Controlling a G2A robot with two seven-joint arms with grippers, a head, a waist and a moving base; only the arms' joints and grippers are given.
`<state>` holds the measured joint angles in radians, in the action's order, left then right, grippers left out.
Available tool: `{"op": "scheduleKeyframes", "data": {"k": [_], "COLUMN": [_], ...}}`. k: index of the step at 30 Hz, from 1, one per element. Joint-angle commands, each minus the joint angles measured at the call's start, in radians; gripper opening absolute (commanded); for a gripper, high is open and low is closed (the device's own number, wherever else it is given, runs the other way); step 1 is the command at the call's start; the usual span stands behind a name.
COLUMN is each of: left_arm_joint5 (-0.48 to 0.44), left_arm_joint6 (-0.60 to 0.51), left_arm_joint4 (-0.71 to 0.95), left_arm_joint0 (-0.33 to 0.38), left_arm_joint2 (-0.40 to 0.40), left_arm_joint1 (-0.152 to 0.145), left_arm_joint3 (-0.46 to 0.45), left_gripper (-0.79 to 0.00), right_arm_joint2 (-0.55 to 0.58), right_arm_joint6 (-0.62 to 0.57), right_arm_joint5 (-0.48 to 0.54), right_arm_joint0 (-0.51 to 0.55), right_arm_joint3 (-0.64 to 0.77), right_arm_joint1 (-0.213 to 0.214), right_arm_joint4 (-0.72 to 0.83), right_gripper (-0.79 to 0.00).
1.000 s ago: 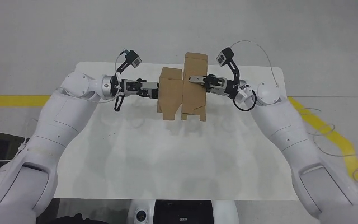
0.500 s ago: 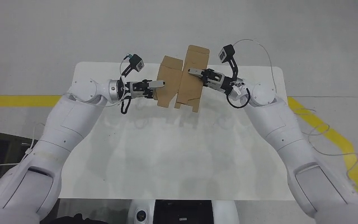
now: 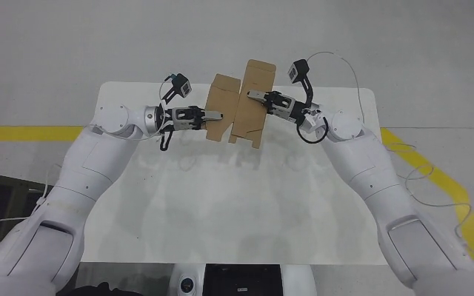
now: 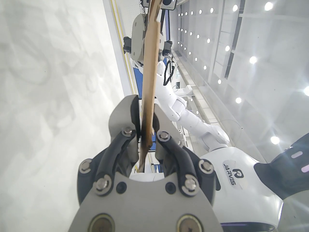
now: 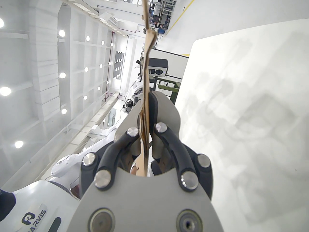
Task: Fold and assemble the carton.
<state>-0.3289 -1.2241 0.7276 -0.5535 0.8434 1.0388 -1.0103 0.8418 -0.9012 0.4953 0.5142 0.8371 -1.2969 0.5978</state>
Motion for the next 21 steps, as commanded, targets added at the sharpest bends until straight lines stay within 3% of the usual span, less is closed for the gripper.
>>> {"op": "scheduleKeyframes", "data": {"k": [1, 2, 3, 11, 17, 21], "left_arm_joint5": [0.011, 0.017, 0.022, 0.032, -0.008, 0.018], "left_arm_joint6": [-0.009, -0.012, -0.015, -0.100, -0.237, -0.286], "left_arm_joint4": [-0.004, -0.004, -0.005, -0.048, -0.053, -0.046], "left_arm_joint0": [0.002, 0.003, 0.004, 0.039, 0.084, 0.099], "left_arm_joint2": [0.003, 0.005, 0.006, 0.015, 0.023, 0.021], "left_arm_joint1": [0.002, 0.003, 0.004, 0.009, 0.014, 0.016], "left_arm_joint3": [0.003, 0.005, 0.008, 0.059, 0.113, 0.098], "left_gripper": [-0.785, -0.785, -0.785, -0.785, -0.785, -0.785], "right_arm_joint2": [0.005, 0.008, 0.010, 0.065, 0.106, 0.112], "right_arm_joint6": [-0.002, -0.005, -0.014, -0.153, -0.294, -0.323], "right_arm_joint5": [0.000, 0.000, -0.002, 0.075, 0.114, 0.101], "right_arm_joint0": [0.000, 0.001, 0.002, -0.005, -0.028, -0.037], "right_arm_joint3": [0.001, 0.002, 0.003, -0.031, -0.107, -0.114], "right_arm_joint1": [-0.001, -0.001, -0.002, 0.006, 0.019, 0.027], "right_arm_joint4": [-0.006, -0.008, -0.009, 0.043, 0.059, 0.037], "right_gripper": [-0.748, -0.443, 0.000, 0.000, 0.000, 0.000]}}
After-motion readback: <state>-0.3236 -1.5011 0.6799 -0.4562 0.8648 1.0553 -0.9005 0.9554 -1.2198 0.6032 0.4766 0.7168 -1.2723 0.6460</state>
